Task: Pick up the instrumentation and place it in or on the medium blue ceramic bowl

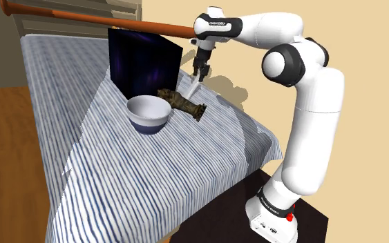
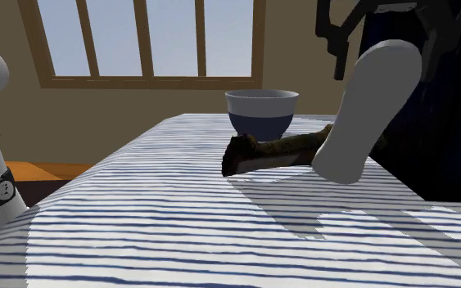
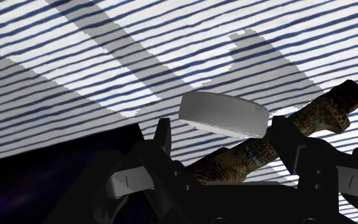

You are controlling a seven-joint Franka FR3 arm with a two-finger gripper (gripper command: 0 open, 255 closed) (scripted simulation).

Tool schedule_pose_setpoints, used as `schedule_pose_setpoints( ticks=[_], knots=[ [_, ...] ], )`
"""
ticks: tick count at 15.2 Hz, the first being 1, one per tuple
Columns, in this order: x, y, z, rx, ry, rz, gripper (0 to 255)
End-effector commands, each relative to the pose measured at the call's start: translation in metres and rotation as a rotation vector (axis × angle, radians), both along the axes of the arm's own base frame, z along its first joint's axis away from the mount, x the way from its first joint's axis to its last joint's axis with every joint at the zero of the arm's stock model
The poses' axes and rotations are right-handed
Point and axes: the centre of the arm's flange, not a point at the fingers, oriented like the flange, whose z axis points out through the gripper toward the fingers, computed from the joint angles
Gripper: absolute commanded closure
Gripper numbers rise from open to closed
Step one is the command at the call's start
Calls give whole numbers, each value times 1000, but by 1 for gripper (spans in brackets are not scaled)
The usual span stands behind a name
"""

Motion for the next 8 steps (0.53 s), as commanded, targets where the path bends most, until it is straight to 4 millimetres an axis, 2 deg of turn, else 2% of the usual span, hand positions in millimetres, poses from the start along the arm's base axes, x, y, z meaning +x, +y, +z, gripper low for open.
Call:
schedule_pose_setpoints(
  ticks=[1,4,8],
  knots=[
    [-1,0,11,0,0,0,255],
    [-1,0,24,0,0,0,255],
    [-11,52,25,0,0,0,255]
  ],
)
